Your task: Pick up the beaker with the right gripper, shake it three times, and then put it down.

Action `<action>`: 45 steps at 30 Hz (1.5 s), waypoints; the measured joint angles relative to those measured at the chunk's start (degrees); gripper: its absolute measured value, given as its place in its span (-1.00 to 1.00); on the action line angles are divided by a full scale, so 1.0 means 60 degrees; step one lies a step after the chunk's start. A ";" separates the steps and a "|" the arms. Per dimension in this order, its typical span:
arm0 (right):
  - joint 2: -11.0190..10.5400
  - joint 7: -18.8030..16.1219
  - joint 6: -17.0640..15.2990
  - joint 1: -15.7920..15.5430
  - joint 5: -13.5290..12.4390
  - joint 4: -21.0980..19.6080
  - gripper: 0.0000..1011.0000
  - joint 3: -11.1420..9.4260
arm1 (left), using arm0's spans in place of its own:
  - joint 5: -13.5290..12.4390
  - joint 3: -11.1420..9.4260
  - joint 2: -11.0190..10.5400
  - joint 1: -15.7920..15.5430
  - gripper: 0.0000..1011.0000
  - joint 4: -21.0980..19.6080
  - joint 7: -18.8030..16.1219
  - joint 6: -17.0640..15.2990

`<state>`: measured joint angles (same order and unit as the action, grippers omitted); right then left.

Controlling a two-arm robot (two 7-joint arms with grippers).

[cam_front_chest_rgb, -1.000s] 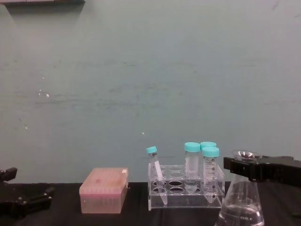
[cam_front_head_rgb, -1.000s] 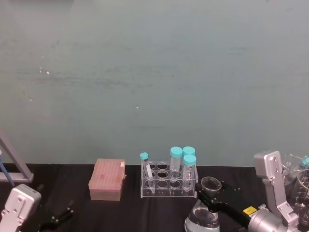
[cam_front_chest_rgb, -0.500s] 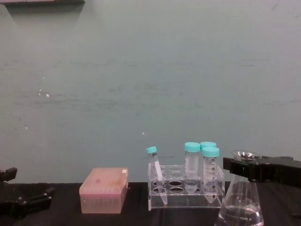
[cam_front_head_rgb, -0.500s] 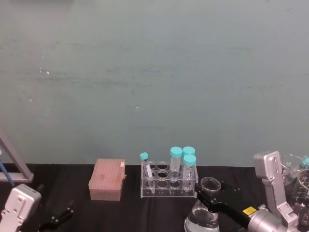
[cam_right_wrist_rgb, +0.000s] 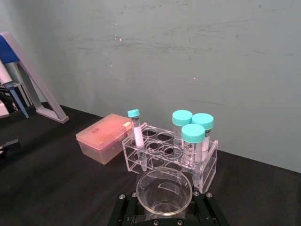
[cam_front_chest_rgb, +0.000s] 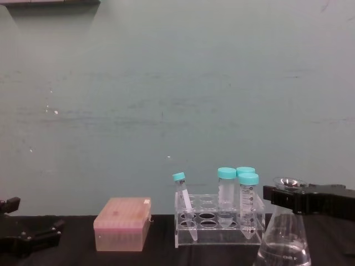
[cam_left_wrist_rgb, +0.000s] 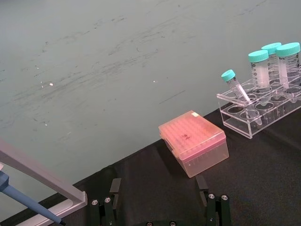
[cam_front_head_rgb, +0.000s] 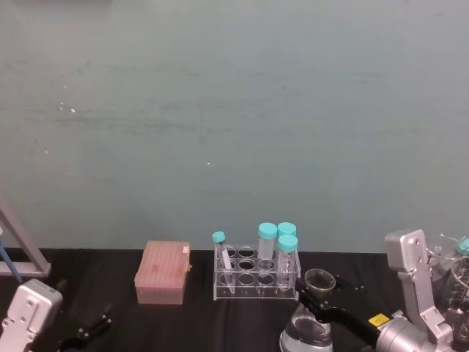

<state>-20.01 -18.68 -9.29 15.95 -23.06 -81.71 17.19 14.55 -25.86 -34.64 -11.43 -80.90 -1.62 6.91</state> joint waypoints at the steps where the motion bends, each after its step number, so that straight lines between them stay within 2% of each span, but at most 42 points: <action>1: 0.0000 0.0000 0.0000 0.0000 0.0000 0.0000 -0.06 0.0000 | 0.0000 0.0000 -0.0001 0.0001 0.98 0.0000 0.0000 0.0000; 10: 0.0000 0.0001 0.0002 0.0001 -0.0001 0.0000 -0.05 0.0000 | 0.0000 0.0000 -0.0001 0.0000 0.98 0.0000 0.0000 0.0000; 13: 0.0000 0.0001 0.0002 0.0001 -0.0001 0.0000 0.06 -0.0001 | 0.0000 0.0001 -0.0001 0.0001 0.98 0.0000 0.0000 0.0000; 23: -0.0001 0.0002 -0.0001 0.0001 0.0001 0.0000 0.71 -0.0001 | 0.0000 0.0001 -0.0001 0.0001 0.98 0.0000 0.0000 0.0000; 29: 0.0000 0.0001 -0.0002 0.0001 0.0001 0.0000 0.98 -0.0001 | 0.0000 0.0001 -0.0001 0.0000 0.98 0.0000 0.0000 0.0000; 45: -0.0086 -0.0031 0.0065 -0.0112 -0.0047 -0.0109 0.98 -0.0072 | 0.0000 0.0000 -0.0001 0.0000 0.98 0.0000 0.0000 0.0000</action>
<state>-20.53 -18.87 -8.90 15.28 -23.34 -82.37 16.76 14.55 -25.86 -34.65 -11.43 -80.90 -1.62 6.91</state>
